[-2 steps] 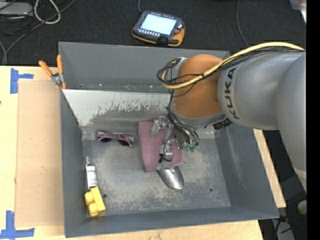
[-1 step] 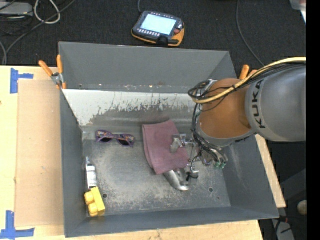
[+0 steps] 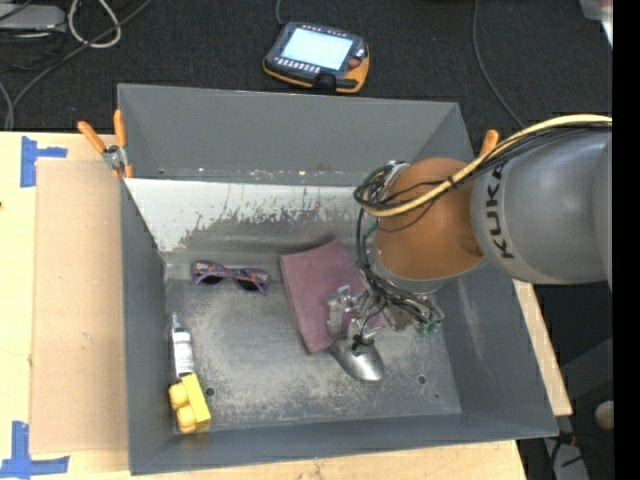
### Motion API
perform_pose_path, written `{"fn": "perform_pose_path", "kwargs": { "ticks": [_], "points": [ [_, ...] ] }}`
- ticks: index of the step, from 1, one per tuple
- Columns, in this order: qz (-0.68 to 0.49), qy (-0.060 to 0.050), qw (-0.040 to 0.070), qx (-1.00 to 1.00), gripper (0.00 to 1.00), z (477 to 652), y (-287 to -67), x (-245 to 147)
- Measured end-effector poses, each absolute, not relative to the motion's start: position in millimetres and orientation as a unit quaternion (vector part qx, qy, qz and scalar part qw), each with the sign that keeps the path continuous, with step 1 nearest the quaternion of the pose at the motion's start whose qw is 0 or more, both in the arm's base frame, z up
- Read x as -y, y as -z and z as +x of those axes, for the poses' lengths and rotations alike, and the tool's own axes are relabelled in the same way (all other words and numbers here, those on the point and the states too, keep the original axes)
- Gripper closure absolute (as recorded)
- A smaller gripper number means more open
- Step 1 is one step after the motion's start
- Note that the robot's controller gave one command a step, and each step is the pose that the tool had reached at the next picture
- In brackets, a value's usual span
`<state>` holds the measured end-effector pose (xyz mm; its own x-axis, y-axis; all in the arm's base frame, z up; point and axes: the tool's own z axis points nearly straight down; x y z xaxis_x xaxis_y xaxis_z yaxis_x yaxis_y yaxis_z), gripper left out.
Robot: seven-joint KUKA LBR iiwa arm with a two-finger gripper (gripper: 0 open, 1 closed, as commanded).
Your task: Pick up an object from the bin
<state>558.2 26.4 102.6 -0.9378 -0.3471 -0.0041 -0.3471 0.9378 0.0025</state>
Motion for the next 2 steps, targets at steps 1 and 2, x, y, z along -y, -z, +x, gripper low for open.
{"fn": "perform_pose_path", "kwargs": {
  "ticks": [1, 2],
  "points": [
    [-0.175, -0.002, 0.002, -0.984, 1.0, 558.3, -103, -26],
    [-0.165, -0.002, 0.002, -0.986, 1.0, 554.8, -203, -23]
  ]
}}
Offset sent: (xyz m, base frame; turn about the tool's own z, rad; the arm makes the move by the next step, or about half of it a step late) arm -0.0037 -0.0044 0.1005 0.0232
